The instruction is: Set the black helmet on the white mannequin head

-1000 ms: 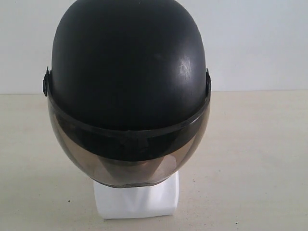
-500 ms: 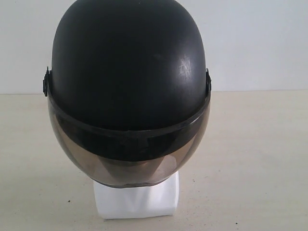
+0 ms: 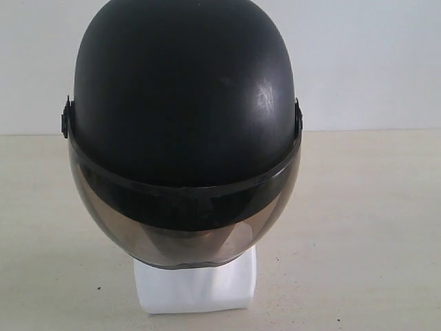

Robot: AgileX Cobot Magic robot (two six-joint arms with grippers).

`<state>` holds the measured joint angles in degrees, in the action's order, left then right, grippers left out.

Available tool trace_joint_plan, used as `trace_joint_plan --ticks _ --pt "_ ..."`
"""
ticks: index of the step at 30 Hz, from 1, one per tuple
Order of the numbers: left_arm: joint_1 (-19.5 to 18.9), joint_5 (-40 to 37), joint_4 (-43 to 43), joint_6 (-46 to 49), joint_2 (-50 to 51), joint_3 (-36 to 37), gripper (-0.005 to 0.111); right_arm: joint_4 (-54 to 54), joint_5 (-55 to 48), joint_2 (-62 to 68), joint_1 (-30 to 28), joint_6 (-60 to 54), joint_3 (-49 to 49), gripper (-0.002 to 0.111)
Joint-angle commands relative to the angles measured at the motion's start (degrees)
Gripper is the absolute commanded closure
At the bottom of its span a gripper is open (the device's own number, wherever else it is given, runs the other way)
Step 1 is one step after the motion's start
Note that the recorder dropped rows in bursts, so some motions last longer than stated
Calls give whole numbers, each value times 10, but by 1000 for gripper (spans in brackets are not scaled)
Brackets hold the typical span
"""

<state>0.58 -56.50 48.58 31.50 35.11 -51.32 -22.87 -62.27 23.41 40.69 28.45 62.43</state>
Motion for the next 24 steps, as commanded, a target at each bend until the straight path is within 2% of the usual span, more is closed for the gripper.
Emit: trace_joint_plan --ticks 1,3,5,7,9,12,15,17,20,24 --pt "-1 28 -69 57 -36 -3 102 -2 3 -2 -1 -4 2 108" --pt "-1 51 -177 54 -62 -9 102 -2 3 -2 -1 -4 2 108" --pt "-1 74 -304 -12 -99 -9 102 -2 4 -2 -1 -4 2 108" --pt "-1 67 -446 -123 -137 -14 102 -2 10 -2 -1 -4 2 108" --pt "-1 29 -578 -251 -169 -21 102 -2 12 -2 -1 -4 2 108" --pt "-1 -62 -718 -377 -206 -38 102 -2 12 -2 -1 -4 2 108" --pt "-1 -125 -781 -478 -240 -46 102 -2 12 -2 -1 -4 2 108" --pt "-1 -116 -781 -521 -261 -40 102 -2 12 -2 -1 -4 2 108" --pt "-1 -43 -753 -527 -292 -6 102 -2 12 -2 -1 -4 2 108" --pt "-1 58 -712 -525 -314 89 102 -2 12 -2 -1 -4 2 108"
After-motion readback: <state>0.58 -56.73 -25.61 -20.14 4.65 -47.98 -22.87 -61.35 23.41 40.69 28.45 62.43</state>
